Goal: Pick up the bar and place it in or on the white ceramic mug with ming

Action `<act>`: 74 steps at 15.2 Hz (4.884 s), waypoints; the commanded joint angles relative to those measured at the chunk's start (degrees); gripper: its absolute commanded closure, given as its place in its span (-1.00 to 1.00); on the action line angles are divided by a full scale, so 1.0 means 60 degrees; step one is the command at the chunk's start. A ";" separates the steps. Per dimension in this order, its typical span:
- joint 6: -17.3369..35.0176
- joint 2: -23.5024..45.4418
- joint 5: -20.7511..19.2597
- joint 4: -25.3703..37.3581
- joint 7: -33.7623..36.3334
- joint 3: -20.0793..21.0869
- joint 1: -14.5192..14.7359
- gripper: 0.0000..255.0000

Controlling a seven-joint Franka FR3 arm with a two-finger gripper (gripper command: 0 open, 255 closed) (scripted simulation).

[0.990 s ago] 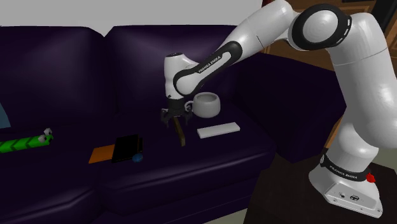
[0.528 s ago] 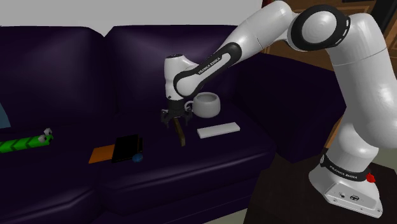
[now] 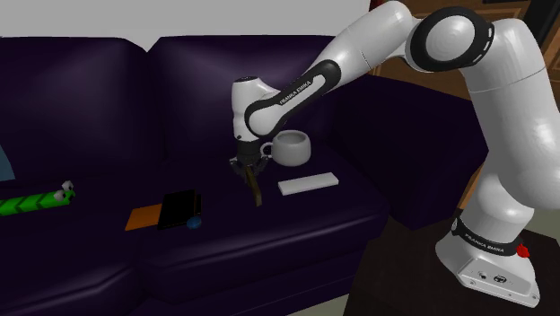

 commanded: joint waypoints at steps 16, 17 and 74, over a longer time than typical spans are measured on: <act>-0.1366 -0.0890 0.0245 0.0491 -0.0132 0.0153 -0.0090 1.00; -0.1471 -0.0940 0.0259 0.0547 -0.0140 0.0161 -0.0093 1.00; -0.1604 -0.2008 0.0987 -0.0361 -0.3556 -0.0678 -0.2466 -1.00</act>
